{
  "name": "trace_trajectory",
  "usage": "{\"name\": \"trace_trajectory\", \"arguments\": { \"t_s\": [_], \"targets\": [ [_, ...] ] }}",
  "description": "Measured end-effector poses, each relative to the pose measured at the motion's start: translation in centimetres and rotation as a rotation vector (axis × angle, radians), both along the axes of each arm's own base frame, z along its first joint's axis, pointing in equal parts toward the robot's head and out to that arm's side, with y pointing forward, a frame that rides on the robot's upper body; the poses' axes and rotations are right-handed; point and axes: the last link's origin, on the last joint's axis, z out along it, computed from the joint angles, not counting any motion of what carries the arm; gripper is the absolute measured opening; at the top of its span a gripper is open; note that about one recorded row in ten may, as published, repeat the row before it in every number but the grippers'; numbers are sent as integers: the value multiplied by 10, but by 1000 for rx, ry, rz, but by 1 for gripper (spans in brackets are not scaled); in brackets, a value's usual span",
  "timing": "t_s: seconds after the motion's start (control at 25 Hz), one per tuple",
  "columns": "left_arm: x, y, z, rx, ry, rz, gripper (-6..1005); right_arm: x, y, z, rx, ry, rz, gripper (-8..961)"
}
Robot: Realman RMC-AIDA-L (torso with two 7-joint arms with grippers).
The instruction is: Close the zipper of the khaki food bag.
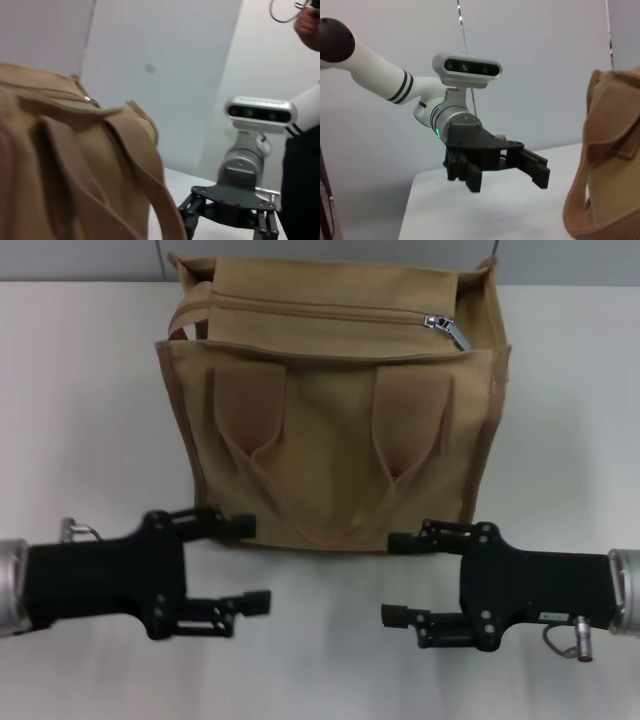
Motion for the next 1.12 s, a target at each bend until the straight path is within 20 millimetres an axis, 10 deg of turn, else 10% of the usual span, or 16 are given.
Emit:
{"name": "trace_trajectory", "arguments": {
  "t_s": [1.12],
  "targets": [
    [-4,-1,-14,-17,47,-5,840,2,-1,-7,-18,-40,2,741]
  ]
}}
